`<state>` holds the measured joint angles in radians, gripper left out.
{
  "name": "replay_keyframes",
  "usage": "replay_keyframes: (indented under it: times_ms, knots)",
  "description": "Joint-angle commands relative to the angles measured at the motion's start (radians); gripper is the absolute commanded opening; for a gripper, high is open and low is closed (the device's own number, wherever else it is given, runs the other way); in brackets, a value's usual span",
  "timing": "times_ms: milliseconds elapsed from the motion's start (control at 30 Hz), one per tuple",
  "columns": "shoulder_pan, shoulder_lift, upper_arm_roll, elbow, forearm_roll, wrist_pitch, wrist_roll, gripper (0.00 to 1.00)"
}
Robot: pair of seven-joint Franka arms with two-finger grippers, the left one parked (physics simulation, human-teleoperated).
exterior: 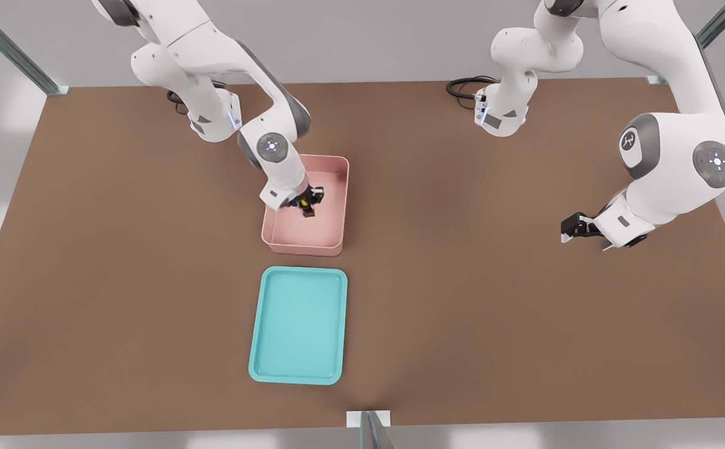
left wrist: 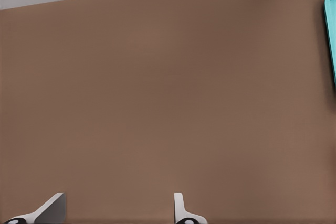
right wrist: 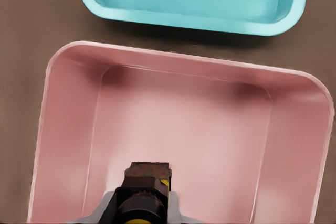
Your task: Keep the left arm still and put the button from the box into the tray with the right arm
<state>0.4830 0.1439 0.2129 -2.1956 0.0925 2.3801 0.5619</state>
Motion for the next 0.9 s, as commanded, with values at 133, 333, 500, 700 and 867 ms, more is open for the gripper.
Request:
replay_keyframes:
  times_ms: [133,333,500,700,867]
  knots:
    - [-0.07,0.066,-0.007,0.29,-0.005,-0.335,-0.14,0.33]
    - [-0.126,0.365,-0.006,0.802,-0.024,-0.611,-0.235,0.33]
    - [-0.126,0.582,-0.015,1.08,-0.06,-0.631,-0.307,0.33]
    - [-0.124,0.738,-0.079,1.237,-0.06,-0.585,-0.464,0.34]
    - [-0.123,0.763,-0.099,1.261,-0.062,-0.476,-0.53,0.41]
